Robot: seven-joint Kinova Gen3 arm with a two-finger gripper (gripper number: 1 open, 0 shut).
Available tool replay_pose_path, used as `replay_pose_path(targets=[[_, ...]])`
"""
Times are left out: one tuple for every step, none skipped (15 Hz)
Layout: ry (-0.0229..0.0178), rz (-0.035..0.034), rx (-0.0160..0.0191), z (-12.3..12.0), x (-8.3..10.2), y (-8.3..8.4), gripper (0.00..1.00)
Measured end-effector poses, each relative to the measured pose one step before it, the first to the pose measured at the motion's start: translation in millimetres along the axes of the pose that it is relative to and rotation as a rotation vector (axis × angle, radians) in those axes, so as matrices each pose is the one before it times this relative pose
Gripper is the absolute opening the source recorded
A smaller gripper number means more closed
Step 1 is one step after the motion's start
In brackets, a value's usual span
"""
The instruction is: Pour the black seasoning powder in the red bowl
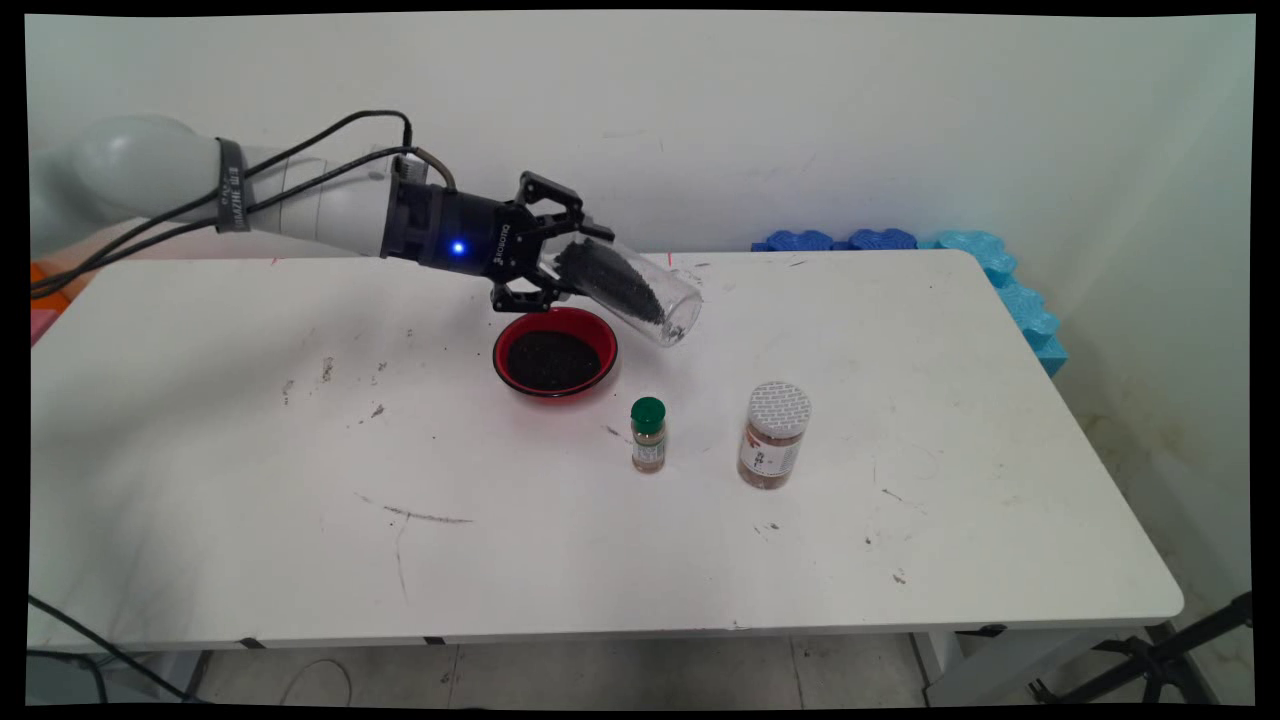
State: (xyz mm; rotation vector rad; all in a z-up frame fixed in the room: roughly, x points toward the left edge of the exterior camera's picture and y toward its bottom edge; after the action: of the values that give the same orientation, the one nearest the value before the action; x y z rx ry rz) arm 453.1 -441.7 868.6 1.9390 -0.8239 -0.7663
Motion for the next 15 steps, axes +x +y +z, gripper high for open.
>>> replay_pose_path(targets=[[-0.00004, 0.04289, 0.00680, 0.39, -0.38, 0.87, 0.00], [0.00065, 0.05007, 0.00652, -0.07, -0.47, 1.14, 0.00], [-0.00042, 0.05063, 0.00653, 0.30, -0.45, 1.31, 0.00], [-0.00062, 0.05346, 0.00486, 0.00, -0.49, 1.75, 0.00], [-0.00060, 0.04592, 0.00341, 0.31, -0.09, 1.95, 0.00], [-0.00020, 0.05185, 0.00368, 0.05, -0.21, 2.01, 0.00], [-0.00040, 0.05612, 0.00120, -0.23, -0.55, 2.43, 0.00], [-0.00099, 0.05009, -0.00131, 0.15, 0.02, 2.61, 0.00], [0.00009, 0.05650, -0.00276, -0.26, -0.03, 3.16, 0.00], [0.00180, 0.04728, -0.00380, -0.53, 0.14, 3.11, 0.00], [0.00125, 0.05422, -0.00378, -0.56, 0.42, 3.45, 0.00], [0.00020, 0.05436, -0.00265, -0.67, 0.62, 3.32, 0.00], [-0.00122, 0.04816, -0.00001, -0.55, 0.75, 2.53, 0.00], [-0.00143, 0.04988, -0.00208, -0.97, 0.45, 2.97, 0.00], [-0.00162, 0.04737, -0.00301, -0.86, 0.55, 3.15, 0.00]])
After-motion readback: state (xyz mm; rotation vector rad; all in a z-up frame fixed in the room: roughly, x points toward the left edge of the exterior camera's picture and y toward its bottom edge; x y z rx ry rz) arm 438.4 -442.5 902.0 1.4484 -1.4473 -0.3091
